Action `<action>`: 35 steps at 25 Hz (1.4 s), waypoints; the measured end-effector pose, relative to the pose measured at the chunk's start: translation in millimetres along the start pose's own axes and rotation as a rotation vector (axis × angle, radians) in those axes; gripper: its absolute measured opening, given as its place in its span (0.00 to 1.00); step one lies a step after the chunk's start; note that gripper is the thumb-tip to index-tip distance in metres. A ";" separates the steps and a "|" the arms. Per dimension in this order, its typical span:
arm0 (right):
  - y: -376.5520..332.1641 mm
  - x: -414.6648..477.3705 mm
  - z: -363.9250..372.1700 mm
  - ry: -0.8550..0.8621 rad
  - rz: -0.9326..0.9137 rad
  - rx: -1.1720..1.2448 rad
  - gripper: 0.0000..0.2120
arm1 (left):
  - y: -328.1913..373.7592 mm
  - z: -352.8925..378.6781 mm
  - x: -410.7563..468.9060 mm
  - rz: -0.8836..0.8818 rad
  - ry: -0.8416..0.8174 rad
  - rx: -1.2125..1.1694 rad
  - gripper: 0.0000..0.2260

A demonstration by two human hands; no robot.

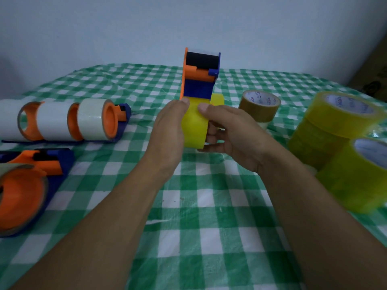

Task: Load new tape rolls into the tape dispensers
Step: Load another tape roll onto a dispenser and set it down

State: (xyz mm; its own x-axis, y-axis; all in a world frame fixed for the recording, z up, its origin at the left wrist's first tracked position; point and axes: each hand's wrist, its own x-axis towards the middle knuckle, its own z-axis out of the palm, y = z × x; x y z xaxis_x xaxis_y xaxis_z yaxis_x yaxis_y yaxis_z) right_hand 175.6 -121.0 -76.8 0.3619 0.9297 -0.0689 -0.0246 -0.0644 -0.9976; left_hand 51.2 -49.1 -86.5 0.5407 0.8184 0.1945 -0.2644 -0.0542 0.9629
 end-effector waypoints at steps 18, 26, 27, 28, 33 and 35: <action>2.3 -1.5 -0.1 0.044 -0.217 0.017 0.24 | -2.4 -1.6 1.2 0.027 -0.028 -0.045 0.12; 3.3 -3.7 0.5 0.048 -0.363 -0.068 0.19 | 2.6 0.2 -4.3 0.074 -0.071 0.005 0.10; 1.7 -4.9 1.9 0.088 -0.387 -0.098 0.15 | 2.7 0.9 -5.2 0.084 -0.083 0.015 0.10; 0.0 -6.2 3.1 0.135 -0.415 -0.138 0.13 | 3.0 1.0 -5.7 0.093 -0.090 0.017 0.10; -4.3 -4.2 2.8 0.246 -0.585 -0.309 0.03 | 4.0 1.9 -4.9 0.082 -0.098 0.004 0.11; -2.3 -0.3 1.4 0.237 -0.616 -0.397 0.02 | 3.2 2.2 -5.3 0.058 -0.091 0.012 0.11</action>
State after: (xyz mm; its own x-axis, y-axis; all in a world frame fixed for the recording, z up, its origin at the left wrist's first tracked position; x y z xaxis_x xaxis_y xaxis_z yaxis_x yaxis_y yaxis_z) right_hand 174.2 -120.7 -74.5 0.3927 0.7403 0.5456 0.5665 0.2726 -0.7777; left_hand 49.3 -54.9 -84.1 0.5952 0.7582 0.2660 -0.2880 -0.1077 0.9515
